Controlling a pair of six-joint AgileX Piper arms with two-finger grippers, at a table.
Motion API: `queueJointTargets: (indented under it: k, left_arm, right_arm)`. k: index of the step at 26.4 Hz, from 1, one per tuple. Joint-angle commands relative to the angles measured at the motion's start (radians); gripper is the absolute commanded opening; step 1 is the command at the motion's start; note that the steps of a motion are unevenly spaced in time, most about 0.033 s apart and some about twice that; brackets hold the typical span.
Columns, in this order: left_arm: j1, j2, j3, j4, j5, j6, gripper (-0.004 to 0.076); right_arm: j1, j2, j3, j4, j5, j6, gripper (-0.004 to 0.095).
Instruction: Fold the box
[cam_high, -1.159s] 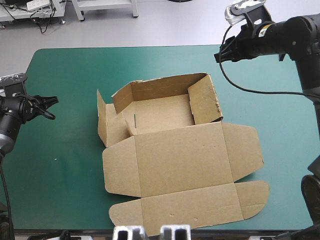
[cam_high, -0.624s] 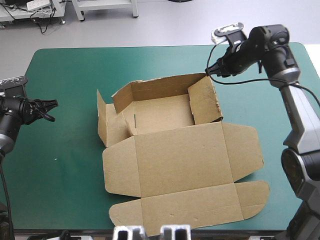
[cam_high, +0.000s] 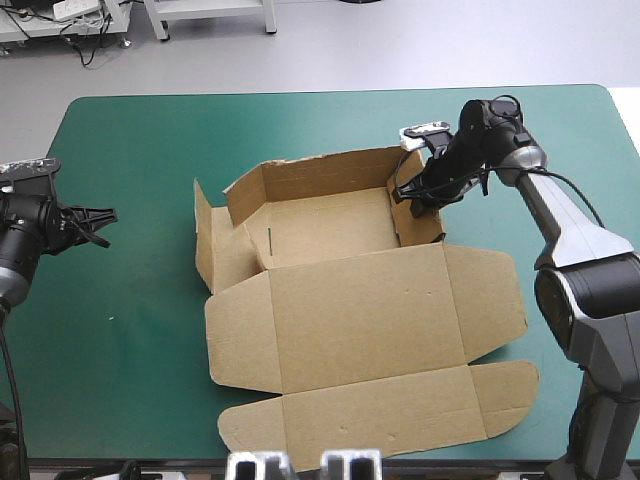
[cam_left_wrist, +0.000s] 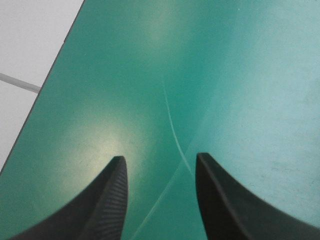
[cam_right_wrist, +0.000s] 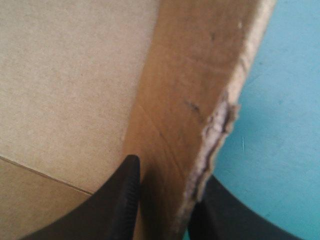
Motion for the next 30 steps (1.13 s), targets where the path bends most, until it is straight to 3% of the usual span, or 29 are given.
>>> queueJointTargets:
  k: [1, 2, 6, 8, 12, 15, 22, 27, 30]
  left_arm:
    - [0.0, -0.026, -0.028, -0.027, -0.024, -0.001, 0.0307]
    - [0.0, -0.026, -0.028, -0.055, -0.024, 0.007, 0.0297]
    - [0.0, -0.024, -0.028, -0.153, -0.062, 0.04, 0.0164]
    - [0.002, -0.011, -0.028, -0.228, -0.111, 0.046, -0.0007]
    - [0.002, 0.02, -0.029, -0.345, -0.184, 0.071, -0.0003]
    - [0.002, 0.067, -0.058, -0.512, -0.203, 0.197, -0.0003]
    - [0.002, 0.229, -0.292, -1.083, -0.143, 0.574, -0.0003]
    - [0.002, 0.284, -0.408, -1.209, -0.109, 0.635, -0.0003]
    - [0.002, 0.326, -0.495, -1.318, -0.028, 0.7, -0.0003]
  right_arm:
    - [-0.003, -0.033, -0.022, 0.075, -0.003, -0.04, 0.0098]
    - [-0.003, -0.033, -0.022, 0.085, -0.008, -0.04, -0.0027]
    - [-0.003, -0.048, -0.046, 0.105, -0.003, -0.046, -0.0024]
    - [-0.008, -0.088, -0.083, 0.095, 0.011, -0.046, -0.0024]
    - [-0.04, -0.175, -0.13, 0.122, 0.019, -0.042, -0.0024]
    - [-0.085, -0.246, -0.155, 0.203, 0.019, -0.058, -0.0024]
    - [-0.265, -0.461, -0.174, 0.305, 0.019, -0.085, -0.0024]
    - [-0.371, -0.549, -0.174, 0.371, 0.019, -0.106, -0.0024]
    - [-0.449, -0.598, -0.174, 0.39, 0.019, -0.111, -0.0024]
